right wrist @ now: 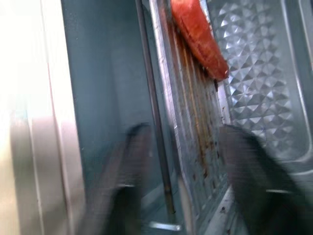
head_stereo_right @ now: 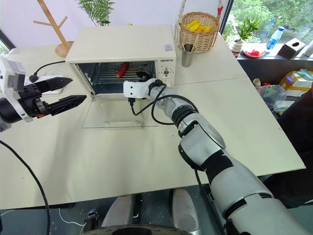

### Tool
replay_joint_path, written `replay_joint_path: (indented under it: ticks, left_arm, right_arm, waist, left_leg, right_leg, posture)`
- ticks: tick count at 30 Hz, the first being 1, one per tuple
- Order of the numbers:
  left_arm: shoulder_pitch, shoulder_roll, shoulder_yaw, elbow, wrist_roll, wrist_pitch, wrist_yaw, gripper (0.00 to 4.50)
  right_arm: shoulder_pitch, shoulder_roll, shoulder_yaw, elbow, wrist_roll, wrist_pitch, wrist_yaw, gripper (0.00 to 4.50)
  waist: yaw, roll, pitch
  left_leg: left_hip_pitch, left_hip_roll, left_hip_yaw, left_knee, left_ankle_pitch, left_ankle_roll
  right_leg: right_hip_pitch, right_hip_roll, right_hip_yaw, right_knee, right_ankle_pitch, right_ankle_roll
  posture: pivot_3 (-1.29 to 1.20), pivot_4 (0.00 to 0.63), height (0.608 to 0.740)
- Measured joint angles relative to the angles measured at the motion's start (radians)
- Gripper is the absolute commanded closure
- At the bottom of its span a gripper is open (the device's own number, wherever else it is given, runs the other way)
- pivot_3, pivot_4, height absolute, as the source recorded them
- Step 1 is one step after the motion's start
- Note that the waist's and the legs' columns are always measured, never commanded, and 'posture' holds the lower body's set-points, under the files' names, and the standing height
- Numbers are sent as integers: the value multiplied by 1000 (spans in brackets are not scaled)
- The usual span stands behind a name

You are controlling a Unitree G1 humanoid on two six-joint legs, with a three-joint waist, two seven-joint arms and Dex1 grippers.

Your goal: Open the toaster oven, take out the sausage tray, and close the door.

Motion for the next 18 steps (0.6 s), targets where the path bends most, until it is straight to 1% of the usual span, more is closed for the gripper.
replay_joint_path:
  ticks: [7,9,10,15,18]
  left_arm:
    - [-1,-2,-7,-2,-13,0,9,0]
    - [-2,-2,-12,-2,-15,-1,10,0]
    - [-4,-2,-17,-1,-16,-2,10,0]
    - [-32,-3,-52,15,-15,-6,8,0]
    - [-81,-5,-99,60,1,-15,-13,0]
  right_arm:
    - [0,1,-4,1,-7,-2,-2,3484]
    - [0,1,-5,1,-7,-4,-2,4056]
    - [0,2,-5,1,-7,-6,0,4430]
    - [0,0,2,7,-35,-14,10,4430]
    - [1,-1,1,7,-37,-16,10,4430]
  waist:
    - [0,0,0]
    - [0,0,0]
    - [0,0,0]
    - [0,-1,0]
    - [0,-1,0]
  left_leg:
    - [0,0,0,0,0,0]
    - [0,0,0,0,0,0]
    - [0,0,0,0,0,0]
    - [0,0,0,0,0,0]
    - [0,-1,0,0,0,0]
  right_leg:
    - [0,0,0,0,0,0]
    - [0,0,0,0,0,0]
    - [0,0,0,0,0,0]
    - [0,0,0,0,0,0]
    - [0,0,0,0,0,0]
  posture:
    - [0,150,740]
    - [0,150,740]
    - [0,150,740]
    - [0,150,740]
    - [0,150,740]
